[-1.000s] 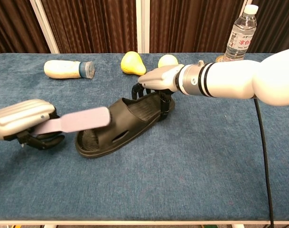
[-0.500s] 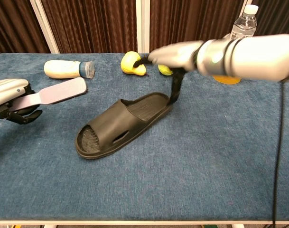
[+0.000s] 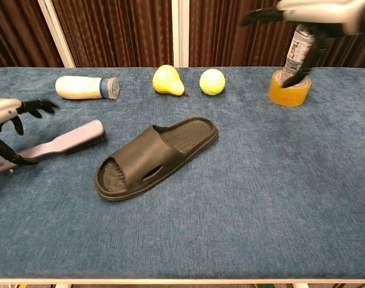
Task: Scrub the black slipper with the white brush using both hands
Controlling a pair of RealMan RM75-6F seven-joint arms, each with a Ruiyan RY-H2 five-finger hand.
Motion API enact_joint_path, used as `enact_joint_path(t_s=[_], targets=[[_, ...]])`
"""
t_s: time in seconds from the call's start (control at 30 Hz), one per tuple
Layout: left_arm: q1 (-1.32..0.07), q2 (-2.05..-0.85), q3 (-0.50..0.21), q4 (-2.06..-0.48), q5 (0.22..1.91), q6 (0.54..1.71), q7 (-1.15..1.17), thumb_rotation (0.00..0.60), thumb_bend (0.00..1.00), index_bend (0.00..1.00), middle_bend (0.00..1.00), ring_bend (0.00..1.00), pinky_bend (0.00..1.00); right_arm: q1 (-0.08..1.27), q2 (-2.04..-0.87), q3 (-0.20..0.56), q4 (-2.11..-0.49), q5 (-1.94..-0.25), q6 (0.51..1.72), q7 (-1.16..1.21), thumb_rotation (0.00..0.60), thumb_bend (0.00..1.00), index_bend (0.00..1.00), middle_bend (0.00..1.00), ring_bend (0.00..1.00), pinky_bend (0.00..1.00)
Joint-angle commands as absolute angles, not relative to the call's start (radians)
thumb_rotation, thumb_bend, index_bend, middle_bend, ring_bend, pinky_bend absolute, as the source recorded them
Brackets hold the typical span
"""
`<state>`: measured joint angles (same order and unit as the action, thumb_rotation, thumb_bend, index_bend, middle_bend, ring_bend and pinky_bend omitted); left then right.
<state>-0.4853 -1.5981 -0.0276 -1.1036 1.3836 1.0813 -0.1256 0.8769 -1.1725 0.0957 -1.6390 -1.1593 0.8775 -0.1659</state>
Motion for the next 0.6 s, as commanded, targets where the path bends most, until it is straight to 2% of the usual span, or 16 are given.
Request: enact_joint_path(t_s=[0.03,0.07,0.2,0.37,0.6], targets=[[-0.449,-1.553,-0.036,-1.157,1.401,1.154,-0.168,0.508,0.14,0.10,0.19,0.17,0.34,0.814,-1.116,0.068,-1.669,-1.202,0.927,-0.120,0.600,0.00,0.00,0.00,0.00,0.00],[-0.433,-1.530,-0.035,-1.179,1.406,1.179,-0.181,0.508,0.14,0.10,0.18,0.17,0.34,0.787,-1.093,0.056,-1.679,-1.216,0.947,-0.103,0.600,0.00,0.00,0.00,0.00,0.00],[-0.362,-1.445,-0.042,-1.253,1.380,1.265,-0.185,0.599,0.14,0.12,0.19,0.17,0.33,0.658,-1.025,0.012,-1.708,-1.279,1.087,-0.052,0.600,0.03,0.00,0.00,0.00,0.00],[-0.259,-1.351,-0.053,-1.331,1.314,1.362,-0.154,0.600,0.14,0.17,0.20,0.17,0.33,0.466,-1.009,-0.042,-1.690,-1.347,1.320,-0.013,0.600,0.07,0.00,0.08,0.00,0.03],[-0.133,-1.285,-0.019,-1.442,1.305,1.509,-0.018,0.600,0.14,0.18,0.21,0.17,0.30,0.279,-1.056,-0.088,-1.623,-1.425,1.517,0.060,0.600,0.09,0.00,0.11,0.01,0.06]])
